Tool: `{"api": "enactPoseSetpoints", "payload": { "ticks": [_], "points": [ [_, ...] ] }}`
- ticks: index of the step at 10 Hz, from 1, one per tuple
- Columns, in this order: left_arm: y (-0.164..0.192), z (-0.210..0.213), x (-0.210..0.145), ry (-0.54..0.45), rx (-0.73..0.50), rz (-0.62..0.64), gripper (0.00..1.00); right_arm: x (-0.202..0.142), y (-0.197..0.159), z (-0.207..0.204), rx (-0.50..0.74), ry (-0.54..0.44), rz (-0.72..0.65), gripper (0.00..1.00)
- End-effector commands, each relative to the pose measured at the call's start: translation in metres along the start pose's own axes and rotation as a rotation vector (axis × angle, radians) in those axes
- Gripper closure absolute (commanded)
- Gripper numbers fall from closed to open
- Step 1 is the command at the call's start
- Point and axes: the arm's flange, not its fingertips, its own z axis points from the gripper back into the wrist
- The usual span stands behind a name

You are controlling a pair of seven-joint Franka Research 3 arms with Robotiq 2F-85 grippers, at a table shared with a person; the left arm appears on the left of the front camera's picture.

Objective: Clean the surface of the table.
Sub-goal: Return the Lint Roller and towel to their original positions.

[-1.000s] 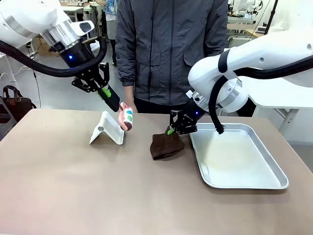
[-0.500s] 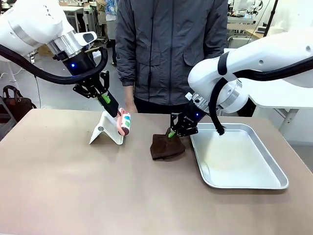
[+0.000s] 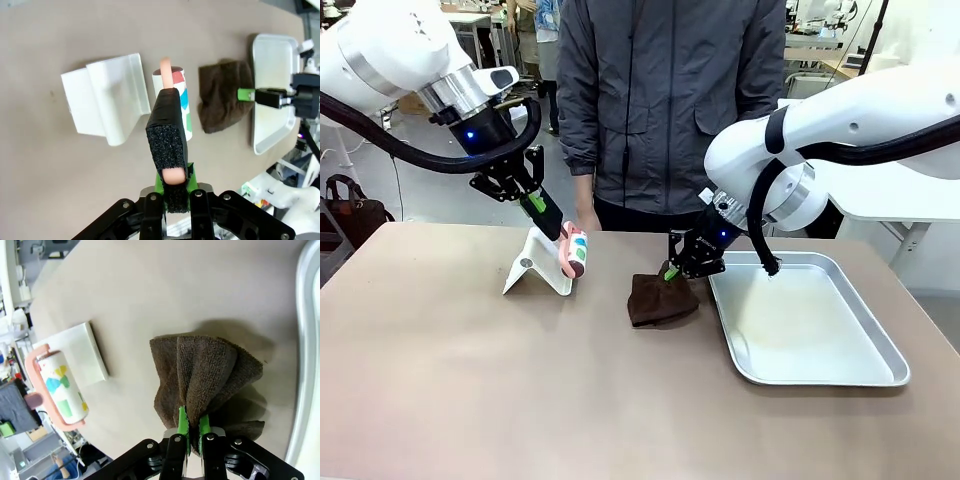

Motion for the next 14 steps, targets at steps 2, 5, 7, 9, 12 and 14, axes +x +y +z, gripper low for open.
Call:
{"api": "enactPoseSetpoints", "payload": {
  "ticks": [2,5,7,9,12,14],
  "points": [
    [0.011,-0.02,0.002,-0.072,-0.007,-0.054,0.82,0.004,0.007,-0.016,-0.06,0.02,0.015,0.92],
    [0.015,-0.027,0.008,-0.029,0.03,-0.022,0.82,0.012,0.01,-0.03,-0.069,0.038,-0.014,0.92],
    [0.017,-0.025,0.01,0.013,0.046,0.014,0.82,0.019,0.01,-0.036,-0.077,0.041,-0.045,0.92],
    [0.02,-0.026,0.013,0.024,0.078,0.043,0.82,0.022,0.009,-0.042,-0.082,0.052,-0.063,0.92],
    [0.023,-0.03,0.019,0.028,0.066,0.056,0.82,0.021,0.009,-0.044,-0.082,0.057,-0.057,0.92],
    [0.023,-0.036,0.022,0.024,0.066,0.066,0.82,0.02,0.008,-0.045,-0.078,0.061,-0.049,0.92]
  ]
}}
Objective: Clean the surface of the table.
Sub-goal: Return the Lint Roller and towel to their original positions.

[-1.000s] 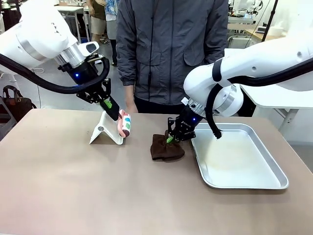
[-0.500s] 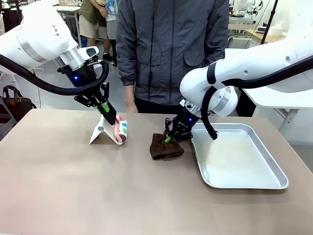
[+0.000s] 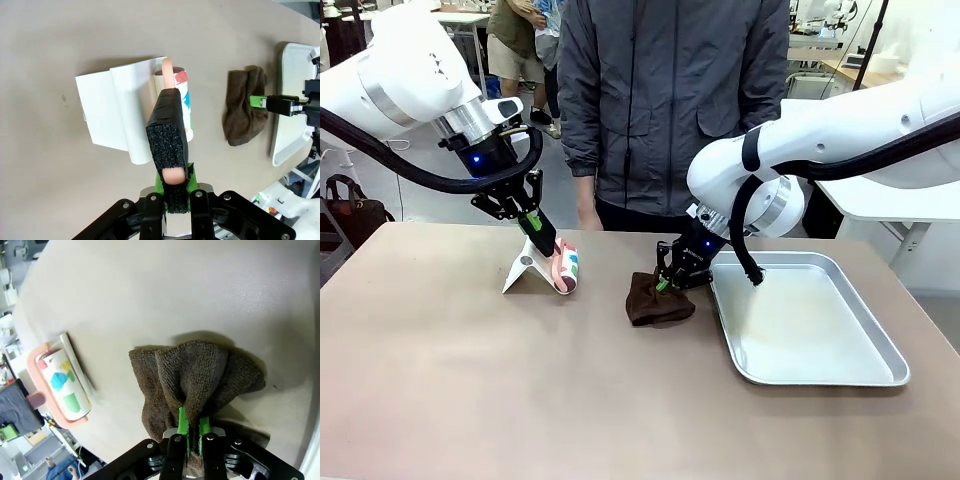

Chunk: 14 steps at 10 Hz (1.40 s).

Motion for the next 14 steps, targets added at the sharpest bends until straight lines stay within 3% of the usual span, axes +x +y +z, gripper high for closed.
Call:
{"api": "enactPoseSetpoints", "payload": {
  "ticks": [1,6,7,8,9,10,13,14],
  "points": [
    [-0.0029,-0.0007,0.0077,-0.002,0.016,0.044,0.82,0.0044,0.0052,-0.0053,-0.028,0.007,-0.006,0.92],
    [-0.0011,0.0008,0.0059,-0.018,0.034,0.054,0.82,0.0058,0.0042,-0.0076,-0.029,0.013,-0.005,0.92],
    [-0.0019,0.002,0.0053,-0.022,0.037,0.061,0.35,0.0059,0.0041,-0.0081,-0.032,0.017,-0.002,0.9],
    [-0.0019,0.0027,0.0049,-0.032,0.053,0.069,0.24,0.0059,0.004,-0.0082,-0.031,0.026,-0.005,0.56],
    [-0.0022,0.0031,0.0032,-0.042,0.06,0.075,0.0,0.0066,0.0028,-0.0084,-0.037,0.033,-0.009,0.37],
    [-0.0018,0.004,0.0026,-0.047,0.066,0.077,0.0,0.0072,0.0022,-0.0087,-0.038,0.038,-0.009,0.02],
    [-0.0027,0.0036,0.0016,-0.05,0.08,0.06,0.0,0.0081,0.0007,-0.0096,-0.034,0.053,-0.012,0.0],
    [-0.0021,0.0042,0.0011,-0.051,0.079,0.057,0.0,0.0083,0.0,-0.0099,-0.034,0.055,-0.013,0.06]
  ]
}}
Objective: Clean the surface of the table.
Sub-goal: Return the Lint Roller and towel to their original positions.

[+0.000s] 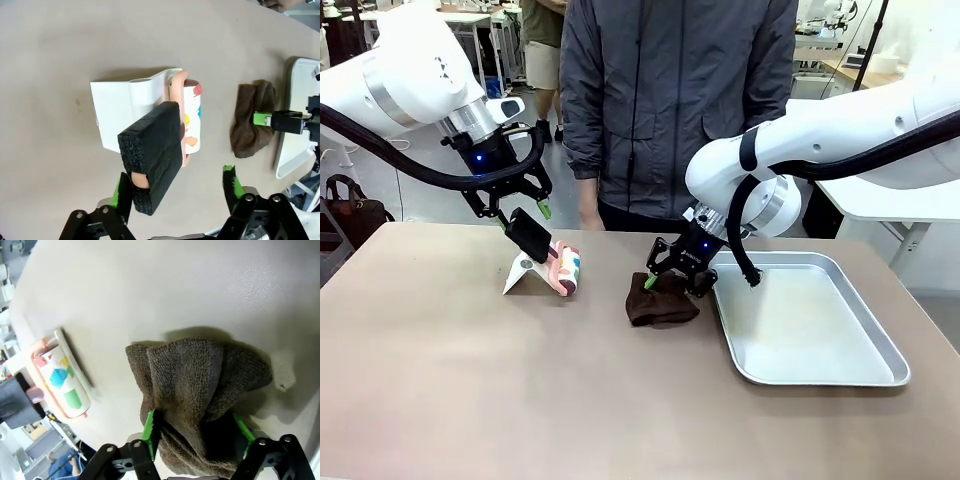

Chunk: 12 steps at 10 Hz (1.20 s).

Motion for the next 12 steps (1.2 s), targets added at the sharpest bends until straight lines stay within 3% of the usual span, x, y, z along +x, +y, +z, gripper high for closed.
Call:
{"api": "enactPoseSetpoints", "payload": {
  "ticks": [1,8,12],
  "points": [
    [-0.001,0.003,-0.005,-0.015,0.027,0.009,0.0,0.007,-0.001,-0.003,-0.031,0.009,-0.015,0.0],
    [0.014,0.01,-0.02,-0.017,-0.021,0.0,0.0,-0.003,-0.001,0.011,-0.015,0.011,0.041,0.0],
    [0.059,0.045,-0.063,-0.053,-0.186,-0.051,0.0,-0.031,-0.025,0.083,0.045,-0.043,0.075,0.0]
  ]
}}
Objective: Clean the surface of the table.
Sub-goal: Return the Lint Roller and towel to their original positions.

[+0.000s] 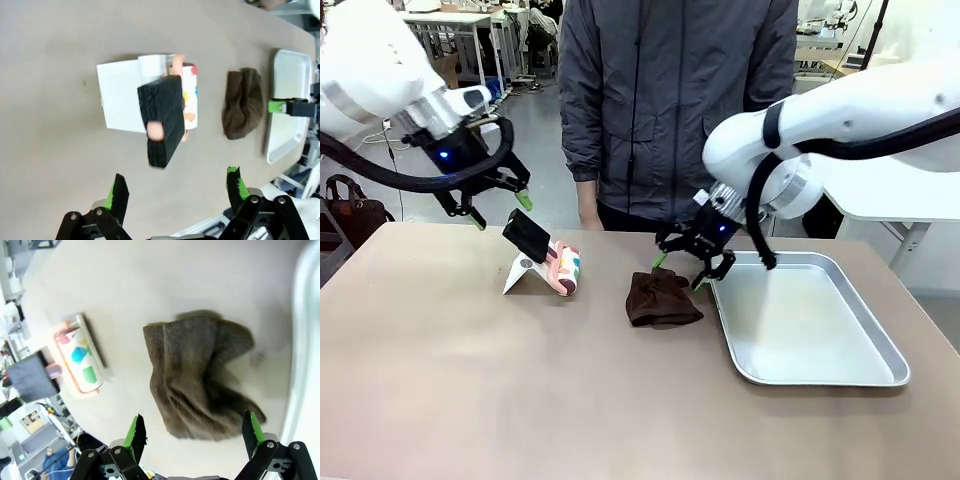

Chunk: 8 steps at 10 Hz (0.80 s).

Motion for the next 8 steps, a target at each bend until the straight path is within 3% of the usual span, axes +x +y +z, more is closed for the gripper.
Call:
{"api": "enactPoseSetpoints", "payload": {
  "ticks": [1,5,8],
  "points": [
    [0.033,0.021,-0.037,-0.006,-0.153,-0.057,0.0,-0.027,-0.028,0.041,0.078,-0.018,0.029,0.0],
    [0.115,0.028,-0.094,0.009,-0.472,-0.167,0.0,-0.07,-0.089,0.075,0.424,0.121,0.117,0.0],
    [0.182,-0.005,-0.098,-0.064,-0.806,-0.104,0.0,-0.087,-0.155,0.084,0.714,0.144,0.108,0.0]
  ]
}}
